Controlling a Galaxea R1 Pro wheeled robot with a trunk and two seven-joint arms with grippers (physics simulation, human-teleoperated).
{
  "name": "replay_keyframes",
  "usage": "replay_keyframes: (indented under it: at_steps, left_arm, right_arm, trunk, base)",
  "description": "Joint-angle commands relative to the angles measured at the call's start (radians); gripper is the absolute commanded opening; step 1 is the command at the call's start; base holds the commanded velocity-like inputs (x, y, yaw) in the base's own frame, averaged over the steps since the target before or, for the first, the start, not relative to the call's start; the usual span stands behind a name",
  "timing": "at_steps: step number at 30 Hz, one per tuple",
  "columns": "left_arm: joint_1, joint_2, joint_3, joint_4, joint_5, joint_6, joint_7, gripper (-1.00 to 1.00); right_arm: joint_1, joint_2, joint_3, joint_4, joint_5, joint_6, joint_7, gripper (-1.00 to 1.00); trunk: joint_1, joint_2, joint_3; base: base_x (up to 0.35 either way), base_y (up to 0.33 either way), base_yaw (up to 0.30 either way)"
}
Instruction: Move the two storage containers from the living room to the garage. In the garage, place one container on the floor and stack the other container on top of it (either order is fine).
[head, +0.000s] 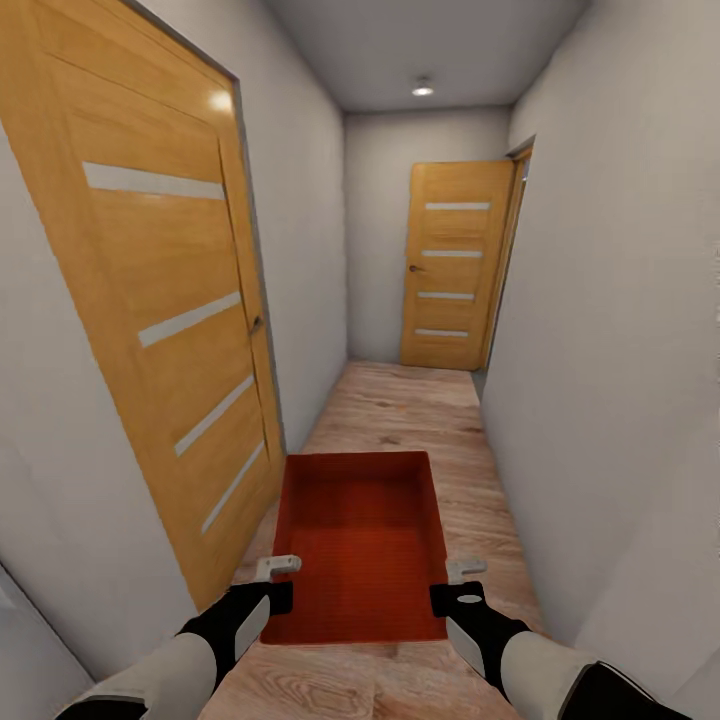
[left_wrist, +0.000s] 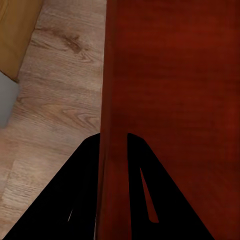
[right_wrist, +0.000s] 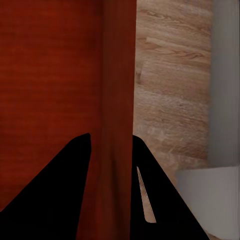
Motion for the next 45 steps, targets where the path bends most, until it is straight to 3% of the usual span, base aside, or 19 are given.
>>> replay_keyframes:
  at_steps: [1, 22, 45]
  left_arm:
    - [-0.001, 0.002, 0.001, -0.006, -0.002, 0.007, 0.011, -1.0]
    - [-0.001, 0.002, 0.001, -0.006, -0.002, 0.007, 0.011, -1.0]
    - [-0.001, 0.002, 0.001, -0.006, -0.002, 0.007, 0.011, -1.0]
  right_arm:
    - [-0.001, -0.003, 0.001, 0.002, -0.017, 0.0, -0.007, -1.0]
    - [-0.001, -0.003, 0.001, 0.002, -0.017, 0.0, -0.007, -1.0]
    - [-0.001, -0.003, 0.001, 0.002, -0.017, 0.0, -0.007, -1.0]
  trunk:
    - [0.001, -0.002, -0.002]
    - [0.001, -0.002, -0.002]
    - [0.001, -0.002, -0.002]
  base:
    - [0.322, 0.0, -0.242]
    - [0.322, 0.0, -0.234]
    - [0.322, 0.0, -0.005]
